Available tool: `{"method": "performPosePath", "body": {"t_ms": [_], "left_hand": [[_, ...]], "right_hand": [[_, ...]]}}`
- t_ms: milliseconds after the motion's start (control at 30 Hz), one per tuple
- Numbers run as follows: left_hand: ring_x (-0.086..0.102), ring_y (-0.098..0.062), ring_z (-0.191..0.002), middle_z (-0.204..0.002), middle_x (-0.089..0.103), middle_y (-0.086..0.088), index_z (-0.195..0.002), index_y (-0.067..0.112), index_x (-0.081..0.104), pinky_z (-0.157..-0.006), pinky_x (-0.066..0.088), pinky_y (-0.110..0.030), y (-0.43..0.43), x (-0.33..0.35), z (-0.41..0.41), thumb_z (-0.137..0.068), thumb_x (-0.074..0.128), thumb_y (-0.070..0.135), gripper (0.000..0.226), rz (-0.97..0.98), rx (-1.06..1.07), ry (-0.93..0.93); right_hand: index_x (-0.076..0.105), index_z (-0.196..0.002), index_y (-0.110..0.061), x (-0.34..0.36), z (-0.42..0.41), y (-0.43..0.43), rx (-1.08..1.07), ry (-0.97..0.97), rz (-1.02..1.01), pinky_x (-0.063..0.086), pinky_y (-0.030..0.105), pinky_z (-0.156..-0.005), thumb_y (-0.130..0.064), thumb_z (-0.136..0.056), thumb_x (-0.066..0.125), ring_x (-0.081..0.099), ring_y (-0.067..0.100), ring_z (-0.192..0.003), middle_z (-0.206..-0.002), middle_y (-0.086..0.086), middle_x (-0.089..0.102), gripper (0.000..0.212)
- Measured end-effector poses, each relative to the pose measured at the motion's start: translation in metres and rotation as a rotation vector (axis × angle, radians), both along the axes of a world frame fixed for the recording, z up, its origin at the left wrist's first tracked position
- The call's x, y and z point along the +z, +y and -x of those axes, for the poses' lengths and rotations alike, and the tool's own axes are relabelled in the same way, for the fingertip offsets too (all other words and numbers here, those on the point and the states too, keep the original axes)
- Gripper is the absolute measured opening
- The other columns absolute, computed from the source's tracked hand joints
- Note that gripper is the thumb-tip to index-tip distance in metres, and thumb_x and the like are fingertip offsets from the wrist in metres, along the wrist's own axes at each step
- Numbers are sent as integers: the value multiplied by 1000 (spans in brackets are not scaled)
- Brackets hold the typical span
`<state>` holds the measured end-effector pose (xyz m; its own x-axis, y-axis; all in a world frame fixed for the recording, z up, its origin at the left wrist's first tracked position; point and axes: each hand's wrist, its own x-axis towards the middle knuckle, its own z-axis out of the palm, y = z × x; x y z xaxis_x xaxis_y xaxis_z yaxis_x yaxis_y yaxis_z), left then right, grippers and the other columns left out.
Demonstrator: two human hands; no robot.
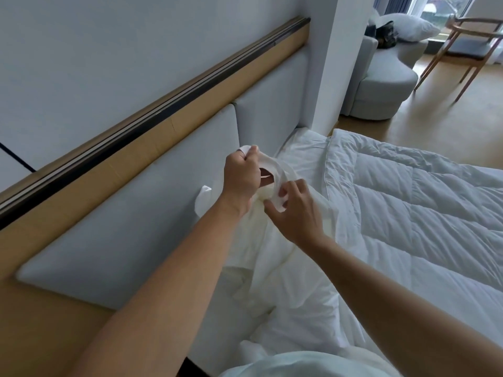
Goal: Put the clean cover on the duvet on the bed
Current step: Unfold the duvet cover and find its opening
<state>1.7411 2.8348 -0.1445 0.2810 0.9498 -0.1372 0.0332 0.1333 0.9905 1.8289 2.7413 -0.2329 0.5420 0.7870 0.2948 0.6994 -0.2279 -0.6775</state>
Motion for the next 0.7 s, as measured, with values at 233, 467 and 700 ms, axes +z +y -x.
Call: {"method": "performPosePath", "body": {"t_ms": [233, 467, 700], "left_hand": [[72, -31, -90, -88, 69, -11, -82, 14, 65, -83, 62, -52, -3, 15, 1, -106, 50, 26, 30, -37, 73, -83], [70, -28, -97, -101, 63, -13, -89, 15, 59, -82, 63, -42, 17, 33, 34, -107, 50, 22, 21, 62, 309, -360], [71, -26, -97, -108, 61, -13, -90, 20, 55, -85, 63, -39, 43, 50, 63, -107, 49, 24, 19, 9, 463, -447]], "right_hand": [[56, -90, -23, 39, 2, 44, -250, 75, -2, 42, 33, -68, -46, -85, 57, 55, 21, -81, -107, -5, 48, 24], [58, -92, -16, 11, -24, 30, -295, 290, 297, 41, 35, -75, -18, -78, 48, 55, 29, -90, -106, 7, 61, 17], [60, -82, -11, -1, -65, 10, -205, 137, 490, 43, 33, -70, -25, -88, 48, 61, 38, -87, -98, 20, 68, 20]]}}
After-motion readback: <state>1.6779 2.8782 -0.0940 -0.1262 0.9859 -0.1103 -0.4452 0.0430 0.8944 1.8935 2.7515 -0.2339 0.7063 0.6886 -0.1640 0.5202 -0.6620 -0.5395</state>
